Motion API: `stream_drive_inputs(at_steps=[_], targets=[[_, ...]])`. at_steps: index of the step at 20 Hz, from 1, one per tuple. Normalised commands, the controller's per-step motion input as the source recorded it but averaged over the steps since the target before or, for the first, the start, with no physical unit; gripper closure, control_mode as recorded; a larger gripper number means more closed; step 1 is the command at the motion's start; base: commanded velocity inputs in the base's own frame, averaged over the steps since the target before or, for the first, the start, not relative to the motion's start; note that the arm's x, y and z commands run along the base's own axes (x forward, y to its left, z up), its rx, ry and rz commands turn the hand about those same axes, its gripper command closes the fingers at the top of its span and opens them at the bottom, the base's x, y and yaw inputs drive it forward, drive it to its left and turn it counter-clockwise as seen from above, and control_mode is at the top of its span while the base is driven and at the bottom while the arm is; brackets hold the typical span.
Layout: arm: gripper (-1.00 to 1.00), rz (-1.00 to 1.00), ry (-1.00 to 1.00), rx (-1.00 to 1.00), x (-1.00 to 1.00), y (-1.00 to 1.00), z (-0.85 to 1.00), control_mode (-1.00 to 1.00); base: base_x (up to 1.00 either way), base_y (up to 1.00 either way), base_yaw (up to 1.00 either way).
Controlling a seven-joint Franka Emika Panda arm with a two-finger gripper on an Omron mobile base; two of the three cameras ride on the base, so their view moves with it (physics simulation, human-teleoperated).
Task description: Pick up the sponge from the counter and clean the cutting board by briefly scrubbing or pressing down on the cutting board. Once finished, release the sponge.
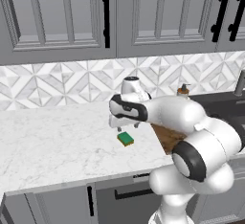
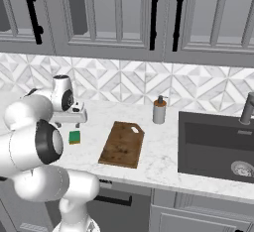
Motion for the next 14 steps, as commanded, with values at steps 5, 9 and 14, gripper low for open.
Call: stream_drive_inputs(at_steps=[5, 9, 14], targets=[[-1.0, 0.05, 0.09, 0.0, 0.27, -0.02, -0.12, -1.0, 0.0, 0.0, 0.0], [-1.0, 0.02, 0.04, 0.0, 0.27, 0.0, -0.28, -1.0, 0.0, 0.0, 0.0], [-1.0, 0.0, 0.0, 0.0, 0.1, 0.0, -0.48, -1.0, 0.0, 0.0, 0.0]])
